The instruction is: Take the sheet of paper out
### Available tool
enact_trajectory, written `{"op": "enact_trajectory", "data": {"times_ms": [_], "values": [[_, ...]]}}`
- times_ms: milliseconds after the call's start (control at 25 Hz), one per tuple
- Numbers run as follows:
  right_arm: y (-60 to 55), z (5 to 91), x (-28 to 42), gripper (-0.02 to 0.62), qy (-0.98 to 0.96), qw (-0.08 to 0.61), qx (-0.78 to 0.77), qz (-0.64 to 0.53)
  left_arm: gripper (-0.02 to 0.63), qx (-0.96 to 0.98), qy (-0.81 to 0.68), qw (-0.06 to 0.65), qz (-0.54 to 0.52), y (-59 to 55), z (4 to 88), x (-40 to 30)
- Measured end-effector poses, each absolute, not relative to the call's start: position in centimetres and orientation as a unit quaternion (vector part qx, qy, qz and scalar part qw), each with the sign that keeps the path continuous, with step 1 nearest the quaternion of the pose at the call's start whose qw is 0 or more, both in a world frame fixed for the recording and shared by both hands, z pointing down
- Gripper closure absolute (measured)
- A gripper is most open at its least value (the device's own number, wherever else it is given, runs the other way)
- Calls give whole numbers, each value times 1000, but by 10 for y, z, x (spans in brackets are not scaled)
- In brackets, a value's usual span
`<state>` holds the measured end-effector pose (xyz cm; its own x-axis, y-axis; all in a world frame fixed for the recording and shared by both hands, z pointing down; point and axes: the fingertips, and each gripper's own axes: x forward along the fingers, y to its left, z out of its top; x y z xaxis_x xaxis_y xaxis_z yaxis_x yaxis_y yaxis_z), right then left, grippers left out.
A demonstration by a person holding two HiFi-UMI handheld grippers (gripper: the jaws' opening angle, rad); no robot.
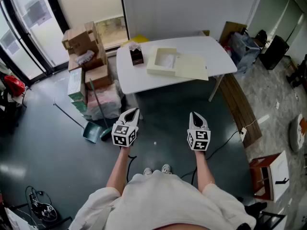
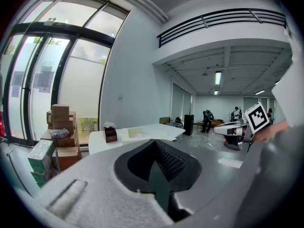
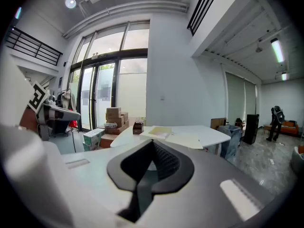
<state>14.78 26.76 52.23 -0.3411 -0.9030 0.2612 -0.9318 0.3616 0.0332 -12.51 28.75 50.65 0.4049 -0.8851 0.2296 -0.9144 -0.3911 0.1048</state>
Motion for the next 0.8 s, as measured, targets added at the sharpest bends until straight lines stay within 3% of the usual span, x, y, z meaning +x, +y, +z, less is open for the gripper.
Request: {"op": "enact_trajectory", "data": {"times_ms": [800], "values": [[251, 517, 184, 594, -829, 106, 547, 47, 600, 830, -543, 108, 70, 271, 510, -72]]}}
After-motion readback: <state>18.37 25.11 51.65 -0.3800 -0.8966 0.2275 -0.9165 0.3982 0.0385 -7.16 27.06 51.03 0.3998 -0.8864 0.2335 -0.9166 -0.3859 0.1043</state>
